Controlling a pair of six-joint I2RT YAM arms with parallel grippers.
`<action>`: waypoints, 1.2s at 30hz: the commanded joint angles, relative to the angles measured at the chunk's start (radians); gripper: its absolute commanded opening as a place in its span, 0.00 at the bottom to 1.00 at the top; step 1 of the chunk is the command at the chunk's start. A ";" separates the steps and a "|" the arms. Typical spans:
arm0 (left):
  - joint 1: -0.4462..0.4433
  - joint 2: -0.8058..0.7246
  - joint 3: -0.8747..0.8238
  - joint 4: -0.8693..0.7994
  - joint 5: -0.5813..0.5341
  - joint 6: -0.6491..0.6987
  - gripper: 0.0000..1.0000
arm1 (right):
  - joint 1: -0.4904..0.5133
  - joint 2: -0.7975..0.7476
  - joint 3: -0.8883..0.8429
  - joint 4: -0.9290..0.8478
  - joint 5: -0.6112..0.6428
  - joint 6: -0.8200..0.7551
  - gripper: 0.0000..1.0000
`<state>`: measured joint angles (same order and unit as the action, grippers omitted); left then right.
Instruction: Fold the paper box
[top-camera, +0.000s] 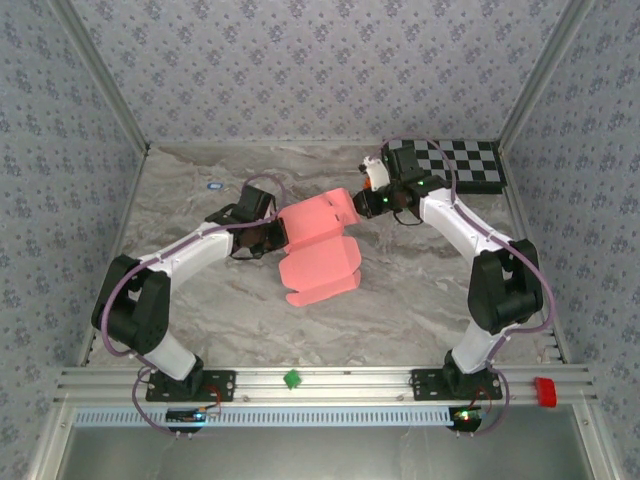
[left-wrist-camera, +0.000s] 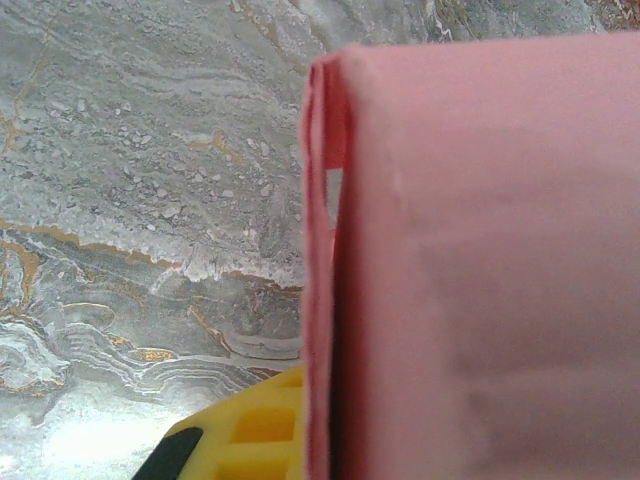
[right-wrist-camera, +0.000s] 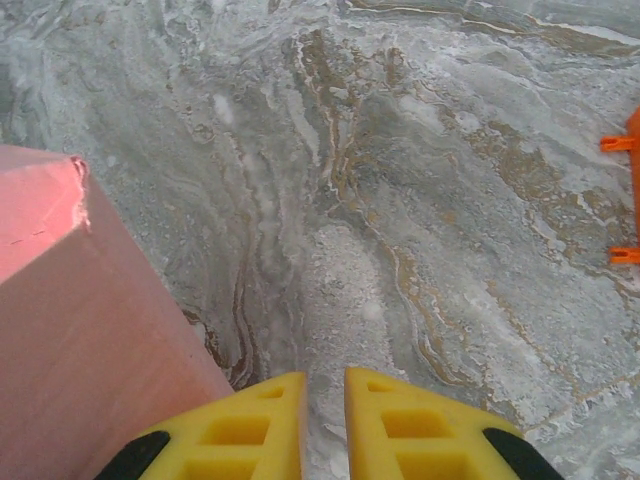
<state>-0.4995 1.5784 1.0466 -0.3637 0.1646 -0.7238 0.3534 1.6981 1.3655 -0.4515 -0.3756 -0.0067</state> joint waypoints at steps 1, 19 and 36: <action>-0.006 0.002 0.036 0.007 0.014 0.001 0.00 | 0.010 -0.025 0.007 -0.013 -0.051 -0.029 0.18; -0.006 0.003 0.032 0.006 0.017 -0.001 0.00 | 0.031 -0.014 0.023 -0.051 -0.176 -0.070 0.20; -0.006 0.003 0.029 0.011 0.022 -0.003 0.00 | 0.065 -0.011 0.027 -0.065 -0.215 -0.084 0.30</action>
<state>-0.4995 1.5784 1.0466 -0.3634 0.1688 -0.7238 0.4080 1.6970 1.3659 -0.4934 -0.5545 -0.0731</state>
